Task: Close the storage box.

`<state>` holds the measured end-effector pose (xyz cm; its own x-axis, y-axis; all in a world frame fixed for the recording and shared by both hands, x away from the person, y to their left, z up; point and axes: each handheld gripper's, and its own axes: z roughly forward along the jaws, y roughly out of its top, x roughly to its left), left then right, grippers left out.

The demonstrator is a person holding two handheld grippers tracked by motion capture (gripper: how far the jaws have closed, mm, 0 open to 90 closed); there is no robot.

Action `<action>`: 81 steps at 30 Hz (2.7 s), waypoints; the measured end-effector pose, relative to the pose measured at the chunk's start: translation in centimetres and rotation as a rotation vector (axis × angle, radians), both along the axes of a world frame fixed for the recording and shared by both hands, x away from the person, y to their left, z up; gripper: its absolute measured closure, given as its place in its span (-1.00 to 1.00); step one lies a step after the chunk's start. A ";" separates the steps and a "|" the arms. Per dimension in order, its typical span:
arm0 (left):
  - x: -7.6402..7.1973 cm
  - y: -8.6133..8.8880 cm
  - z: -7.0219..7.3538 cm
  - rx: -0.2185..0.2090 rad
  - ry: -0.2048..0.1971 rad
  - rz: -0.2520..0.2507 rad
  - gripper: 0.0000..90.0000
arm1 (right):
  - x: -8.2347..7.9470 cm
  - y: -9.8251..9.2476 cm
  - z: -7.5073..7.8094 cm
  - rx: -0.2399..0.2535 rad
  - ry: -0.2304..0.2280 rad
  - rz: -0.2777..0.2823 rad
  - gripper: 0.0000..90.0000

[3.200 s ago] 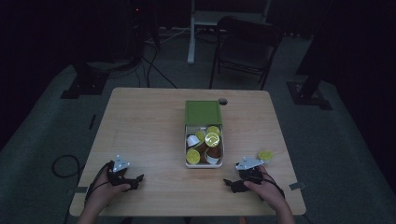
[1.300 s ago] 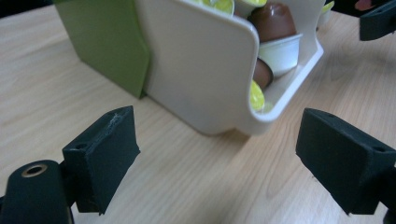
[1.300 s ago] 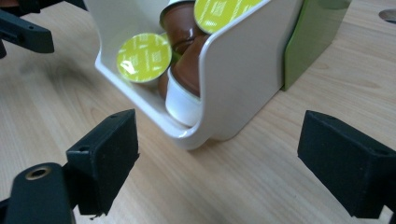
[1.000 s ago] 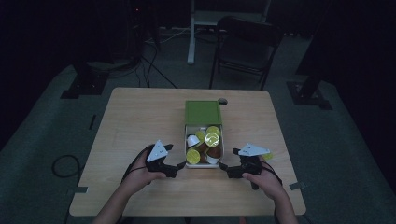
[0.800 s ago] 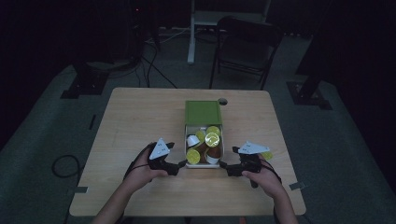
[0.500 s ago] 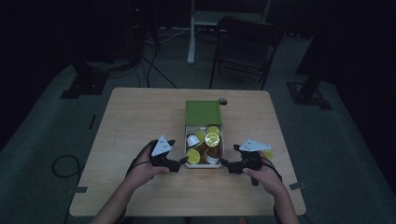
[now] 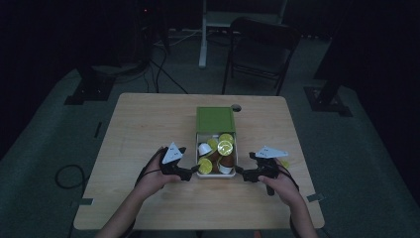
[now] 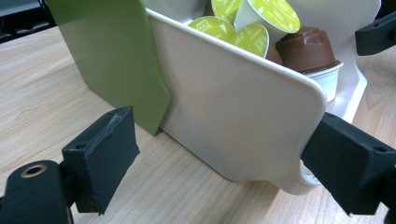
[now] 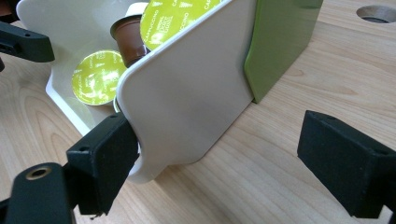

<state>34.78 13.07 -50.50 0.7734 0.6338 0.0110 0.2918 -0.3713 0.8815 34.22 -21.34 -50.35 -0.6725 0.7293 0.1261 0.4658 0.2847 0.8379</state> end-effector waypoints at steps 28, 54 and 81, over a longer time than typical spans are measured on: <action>1.7 0.5 0.4 0.019 0.020 0.017 -0.71 | 1.2 0.7 0.2 -0.024 -0.013 -0.018 -0.74; 3.4 0.4 1.2 0.009 0.035 0.026 -0.71 | 2.8 0.8 0.7 -0.021 -0.011 -0.059 -0.74; 5.1 0.2 1.3 0.011 0.028 0.058 -0.73 | 4.4 1.0 0.5 0.001 -0.013 -0.108 -0.74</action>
<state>39.90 13.28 -49.25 0.7354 0.6776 -0.0032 0.3376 -0.3623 0.8688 38.62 -20.37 -49.85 -0.5919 0.7972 0.1186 0.4830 0.2331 0.8440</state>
